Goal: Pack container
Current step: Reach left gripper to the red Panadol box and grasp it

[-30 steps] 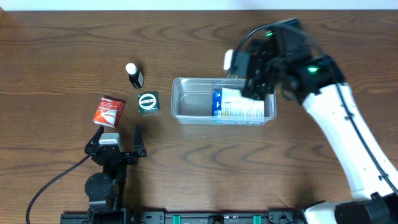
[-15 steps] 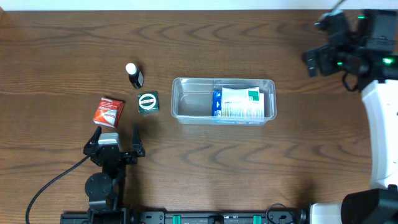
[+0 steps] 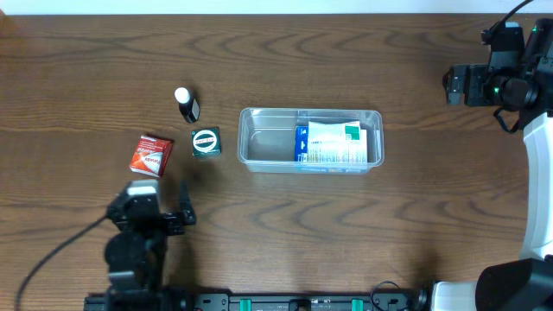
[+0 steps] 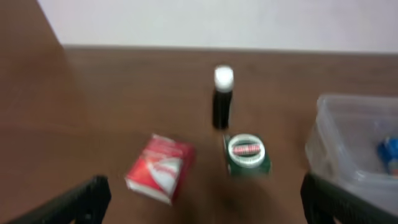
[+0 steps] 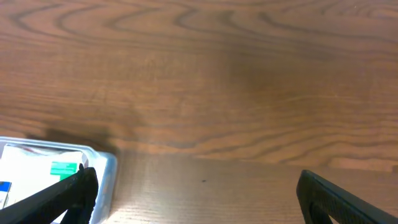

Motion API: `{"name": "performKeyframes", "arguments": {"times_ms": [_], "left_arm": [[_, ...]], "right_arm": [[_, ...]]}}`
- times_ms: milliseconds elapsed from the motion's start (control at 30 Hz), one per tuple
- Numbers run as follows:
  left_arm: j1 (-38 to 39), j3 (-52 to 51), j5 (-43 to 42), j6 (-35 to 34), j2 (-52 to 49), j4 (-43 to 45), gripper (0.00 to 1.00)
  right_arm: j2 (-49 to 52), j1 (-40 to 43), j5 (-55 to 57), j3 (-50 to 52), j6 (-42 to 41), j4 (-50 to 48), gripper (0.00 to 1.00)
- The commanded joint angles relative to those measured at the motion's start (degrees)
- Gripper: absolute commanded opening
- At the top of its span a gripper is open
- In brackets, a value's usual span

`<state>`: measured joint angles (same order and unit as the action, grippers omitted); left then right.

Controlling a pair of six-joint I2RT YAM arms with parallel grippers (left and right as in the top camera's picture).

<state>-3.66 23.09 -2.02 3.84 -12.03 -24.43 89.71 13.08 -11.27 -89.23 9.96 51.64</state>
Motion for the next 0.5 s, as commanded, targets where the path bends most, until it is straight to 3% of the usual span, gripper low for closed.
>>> {"name": "performKeyframes", "arguments": {"times_ms": [0, 267, 467], "left_arm": [[-1.11, 14.16, 1.18, 1.95, -8.81, -5.86, 0.98], [-1.20, 40.57, 0.96, 3.04, -39.34, -32.46, 0.98], [-1.20, 44.74, 0.96, 3.19, -57.35, -36.70, 0.98]], "right_arm": [[-0.50, 0.20, -0.74, -0.55, -1.14, 0.07, 0.99], [-0.50, 0.20, -0.74, -0.55, -1.14, 0.09, 0.99], [-0.50, 0.20, -0.74, -0.55, -1.14, 0.09, 0.99]]}}
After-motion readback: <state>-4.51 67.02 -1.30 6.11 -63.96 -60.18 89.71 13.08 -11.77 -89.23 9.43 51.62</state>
